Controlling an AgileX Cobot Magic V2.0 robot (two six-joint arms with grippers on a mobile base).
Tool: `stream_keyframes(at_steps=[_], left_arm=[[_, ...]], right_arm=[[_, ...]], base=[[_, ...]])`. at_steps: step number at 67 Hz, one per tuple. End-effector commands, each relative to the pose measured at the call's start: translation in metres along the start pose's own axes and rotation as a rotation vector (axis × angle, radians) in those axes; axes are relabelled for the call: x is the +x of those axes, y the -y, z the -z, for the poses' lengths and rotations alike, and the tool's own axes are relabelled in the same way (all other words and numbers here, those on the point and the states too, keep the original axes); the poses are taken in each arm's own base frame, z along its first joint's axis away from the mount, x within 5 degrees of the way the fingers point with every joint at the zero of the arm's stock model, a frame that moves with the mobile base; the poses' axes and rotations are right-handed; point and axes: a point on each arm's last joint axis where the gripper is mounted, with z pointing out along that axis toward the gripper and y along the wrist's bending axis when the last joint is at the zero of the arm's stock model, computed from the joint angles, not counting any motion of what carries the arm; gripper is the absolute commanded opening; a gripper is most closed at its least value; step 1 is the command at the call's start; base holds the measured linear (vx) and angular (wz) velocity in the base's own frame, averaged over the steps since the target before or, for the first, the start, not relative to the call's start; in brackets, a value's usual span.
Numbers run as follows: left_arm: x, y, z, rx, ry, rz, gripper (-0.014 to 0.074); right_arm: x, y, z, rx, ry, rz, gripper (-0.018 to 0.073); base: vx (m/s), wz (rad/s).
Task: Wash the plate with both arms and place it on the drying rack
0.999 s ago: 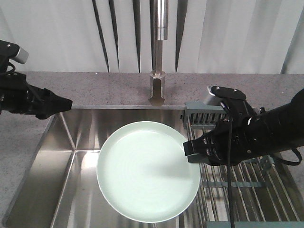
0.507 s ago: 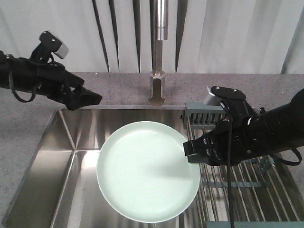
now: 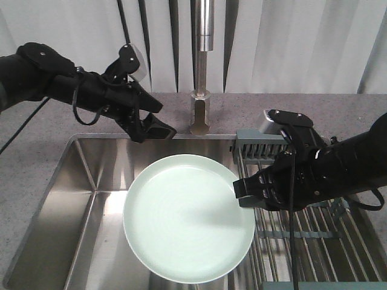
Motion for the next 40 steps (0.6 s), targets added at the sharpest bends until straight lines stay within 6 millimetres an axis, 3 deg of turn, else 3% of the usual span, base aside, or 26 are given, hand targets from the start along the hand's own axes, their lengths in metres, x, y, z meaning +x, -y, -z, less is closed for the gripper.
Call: stream_keyframes(at_steps=[1, 16, 40], left_arm=[[-0.034, 0.006, 0.009, -0.007, 0.105, -0.041, 0.0594], [-0.049, 0.004, -0.018, 0.014, 0.129, -0.115, 0.0594], [-0.063, -0.002, -0.035, 0.003, 0.186, -0.143, 0.0594]], right_arm=[[-0.01, -0.009, 0.015, -0.021, 0.084, 0.013, -0.0001], [-0.01, -0.009, 0.015, -0.021, 0.085, 0.013, -0.0001], [-0.01, -0.009, 0.015, -0.021, 0.084, 0.012, -0.0001]], base=[[0.0, 0.0], [0.0, 0.0], [0.0, 0.0]])
